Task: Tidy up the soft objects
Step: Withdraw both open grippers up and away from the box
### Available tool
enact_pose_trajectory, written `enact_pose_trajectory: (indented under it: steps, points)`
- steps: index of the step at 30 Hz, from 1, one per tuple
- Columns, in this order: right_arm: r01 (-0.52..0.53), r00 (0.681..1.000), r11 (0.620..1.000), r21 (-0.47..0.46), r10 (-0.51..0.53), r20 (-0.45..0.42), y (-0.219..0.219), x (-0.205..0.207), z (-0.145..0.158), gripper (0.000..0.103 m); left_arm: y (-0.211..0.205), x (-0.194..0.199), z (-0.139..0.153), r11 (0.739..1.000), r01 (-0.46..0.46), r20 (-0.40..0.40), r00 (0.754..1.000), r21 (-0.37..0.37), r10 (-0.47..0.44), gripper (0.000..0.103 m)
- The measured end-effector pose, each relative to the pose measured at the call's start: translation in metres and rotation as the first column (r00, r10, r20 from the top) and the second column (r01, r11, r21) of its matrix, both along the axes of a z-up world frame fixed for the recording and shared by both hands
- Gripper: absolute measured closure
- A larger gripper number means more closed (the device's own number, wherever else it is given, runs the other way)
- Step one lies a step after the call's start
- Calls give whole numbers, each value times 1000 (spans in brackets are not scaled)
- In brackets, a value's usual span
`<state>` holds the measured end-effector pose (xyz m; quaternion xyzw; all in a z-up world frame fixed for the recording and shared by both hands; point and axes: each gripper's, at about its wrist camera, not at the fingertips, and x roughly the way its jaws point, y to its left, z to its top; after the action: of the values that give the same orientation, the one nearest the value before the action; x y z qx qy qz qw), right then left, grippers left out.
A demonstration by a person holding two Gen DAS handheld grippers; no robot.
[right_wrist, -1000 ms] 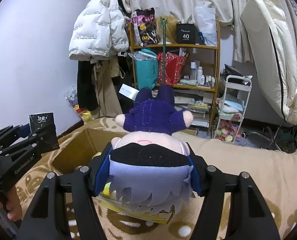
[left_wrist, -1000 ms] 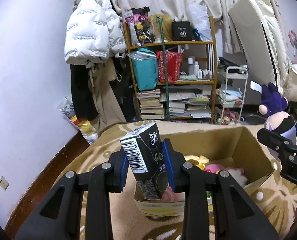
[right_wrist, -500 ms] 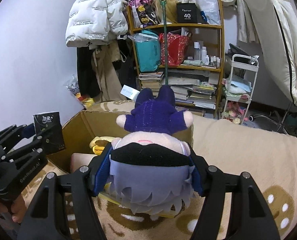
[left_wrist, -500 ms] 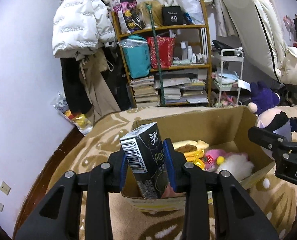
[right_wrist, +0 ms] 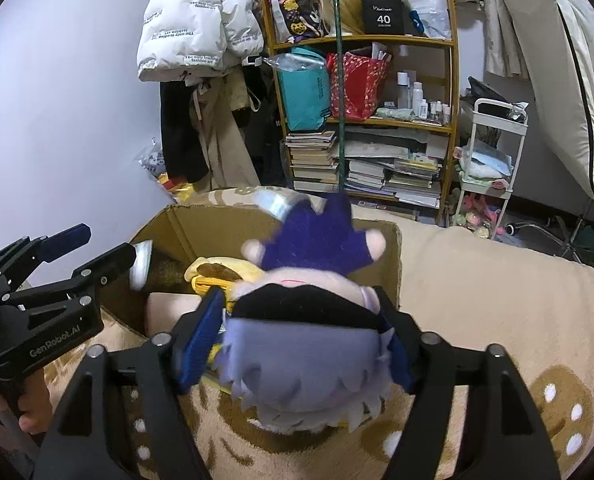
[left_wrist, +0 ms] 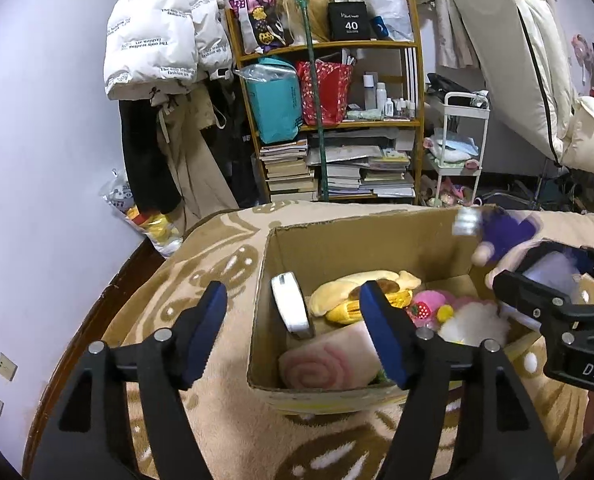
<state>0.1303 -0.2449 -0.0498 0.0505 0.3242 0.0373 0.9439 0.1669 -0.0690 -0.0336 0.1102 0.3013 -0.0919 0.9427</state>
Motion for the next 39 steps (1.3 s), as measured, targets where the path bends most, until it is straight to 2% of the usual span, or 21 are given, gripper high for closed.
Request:
enact_pose_trajectory:
  steps: [3, 8, 11, 18, 27, 39]
  points:
    - [-2, 1000, 1000, -4, 2, 3, 0, 0, 0, 15, 1, 1, -4, 1000, -8, -11, 1000, 21, 8, 29]
    - [1, 1000, 1000, 17, -1, 17, -6, -4, 4, 12, 5, -3, -1, 1000, -17, 3, 1000, 26, 17, 19]
    - [17, 999, 1000, 15, -18, 43, -8, -10, 10, 0, 9, -7, 2, 999, -24, 13, 1000, 25, 24, 13]
    - [30, 997, 999, -11, -29, 68, -6, -22, 21, 0, 23, -23, 16, 998, -53, 48, 997, 20, 52, 8]
    - [37, 991, 997, -69, -28, 132, 4, -53, 40, 0, 51, -57, 37, 994, -103, 87, 991, -31, 105, 4]
    - [54, 982, 998, -44, -45, 185, 6, -96, 63, 0, 67, -111, 56, 994, -104, 148, 983, -44, 109, 4]
